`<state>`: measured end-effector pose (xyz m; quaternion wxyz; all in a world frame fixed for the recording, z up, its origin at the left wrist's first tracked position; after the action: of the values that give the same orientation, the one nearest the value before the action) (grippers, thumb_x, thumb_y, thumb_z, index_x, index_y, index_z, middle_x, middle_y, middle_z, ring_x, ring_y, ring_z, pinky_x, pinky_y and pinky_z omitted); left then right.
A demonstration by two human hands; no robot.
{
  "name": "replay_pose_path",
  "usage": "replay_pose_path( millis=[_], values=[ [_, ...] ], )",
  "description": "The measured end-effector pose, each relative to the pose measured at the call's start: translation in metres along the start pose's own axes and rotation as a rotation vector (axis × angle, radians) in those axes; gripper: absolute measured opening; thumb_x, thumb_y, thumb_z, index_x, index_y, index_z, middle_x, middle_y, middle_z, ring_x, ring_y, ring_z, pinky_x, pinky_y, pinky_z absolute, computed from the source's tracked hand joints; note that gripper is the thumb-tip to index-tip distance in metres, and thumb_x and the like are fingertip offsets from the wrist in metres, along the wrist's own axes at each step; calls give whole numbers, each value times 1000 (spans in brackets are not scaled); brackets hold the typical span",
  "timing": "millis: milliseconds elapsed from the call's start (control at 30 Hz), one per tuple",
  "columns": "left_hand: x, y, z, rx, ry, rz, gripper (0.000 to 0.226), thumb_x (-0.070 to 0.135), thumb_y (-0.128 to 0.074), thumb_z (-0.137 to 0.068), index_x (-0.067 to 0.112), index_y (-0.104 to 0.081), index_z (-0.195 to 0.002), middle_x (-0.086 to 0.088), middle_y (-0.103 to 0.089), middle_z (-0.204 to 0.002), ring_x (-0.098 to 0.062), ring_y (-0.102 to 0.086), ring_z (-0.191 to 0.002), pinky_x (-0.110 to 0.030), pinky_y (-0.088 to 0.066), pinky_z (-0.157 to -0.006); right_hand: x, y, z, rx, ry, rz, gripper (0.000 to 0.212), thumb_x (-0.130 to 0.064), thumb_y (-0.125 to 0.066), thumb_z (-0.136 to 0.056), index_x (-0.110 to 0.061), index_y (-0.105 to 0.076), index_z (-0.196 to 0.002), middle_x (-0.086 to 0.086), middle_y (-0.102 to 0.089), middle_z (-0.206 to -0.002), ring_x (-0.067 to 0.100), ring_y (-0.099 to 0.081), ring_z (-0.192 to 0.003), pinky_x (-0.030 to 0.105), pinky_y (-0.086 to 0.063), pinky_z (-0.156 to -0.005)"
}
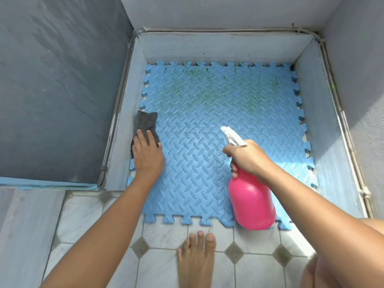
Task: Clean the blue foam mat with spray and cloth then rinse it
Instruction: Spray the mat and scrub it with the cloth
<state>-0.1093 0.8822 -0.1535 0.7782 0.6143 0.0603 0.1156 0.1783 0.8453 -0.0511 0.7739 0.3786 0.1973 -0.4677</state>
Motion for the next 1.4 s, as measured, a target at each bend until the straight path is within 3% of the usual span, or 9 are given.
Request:
replay_pose_path(
  millis=[100,233,333,433,533,633,733,1133,1400],
  values=[
    [8,8,-10,21,28,-1,72,54,-33,-102,3,-31,-154,-27,-26,-159,-41,-31,-139,-50,-33,-111,-11,-1,-8,17,29,-35,14,-23,-59,-93,-10,-59,-88,7,-57,-48,26,-59,-42,30,-49,-58],
    [4,28,-18,237,-18,139,51,46,-39,-102,5,-58,-125,-23,-51,-133,-38,-47,-122,-50,-43,-97,-32,-11,-15,-56,77,8,15,-21,-59,-93,-11,-56,-82,6,-55,-45,24,-57,-39,29,-47,-55],
    [-5,34,-26,286,-11,261,40,37,-39,-104,8,-57,-126,-15,-54,-126,-33,-50,-116,-46,-43,-93,-37,-18,-21,-43,74,12,21,-19,-59,-91,-8,-52,-75,6,-56,-43,24,-58,-38,29,-48,-56],
    [-9,31,-29,301,-32,337,37,25,-44,-104,5,-53,-133,-16,-51,-134,-34,-49,-123,-46,-45,-102,-39,-26,-22,-71,46,-103,17,-17,-60,-92,-1,-59,-96,9,-54,-45,26,-54,-38,30,-49,-51],
    [-10,21,-26,310,-68,344,52,25,-45,-105,1,-38,-150,-20,-28,-161,-35,-30,-148,-42,-29,-121,-44,-42,-27,-166,16,-71,16,-23,-61,-94,-8,-59,-98,8,-57,-48,24,-56,-39,26,-50,-50],
    [-7,7,-25,278,-50,347,56,26,-37,-107,0,-26,-156,-18,-15,-167,-31,-16,-154,-43,-19,-126,-52,-59,-41,-225,21,-21,19,-24,-61,-93,-13,-52,-81,6,-55,-46,23,-55,-37,30,-49,-54],
    [-2,-1,-28,280,-9,326,56,25,-32,-108,3,-21,-158,-15,-10,-168,-28,-10,-156,-42,-11,-127,-62,-61,-58,-223,33,-66,20,-27,-62,-93,-9,-56,-89,6,-57,-47,24,-57,-39,32,-52,-55],
    [66,12,-125,273,158,312,56,27,-29,-106,1,-31,-155,-18,-22,-165,-37,-12,-154,-52,-8,-124,-62,-4,-86,-206,110,-202,5,-23,-62,-92,-18,-61,-92,7,-54,-45,24,-56,-41,23,-48,-50],
    [228,-12,-72,73,-752,164,62,25,-48,-98,6,-34,-155,-11,-27,-164,-32,-18,-154,-49,-15,-125,-27,29,-92,-94,12,-590,4,-15,-64,-92,-14,-67,-95,11,-45,-40,26,-46,-41,39,-48,-57]
  ],
)
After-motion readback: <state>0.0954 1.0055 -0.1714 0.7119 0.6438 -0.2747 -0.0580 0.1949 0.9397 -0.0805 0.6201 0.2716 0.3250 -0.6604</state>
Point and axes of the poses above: each hand's wrist, its own z-axis away from the middle knuckle, its own y-axis out of the back of the hand, x = y × z, the point moved 6 cm from there along -z, towards the middle knuckle
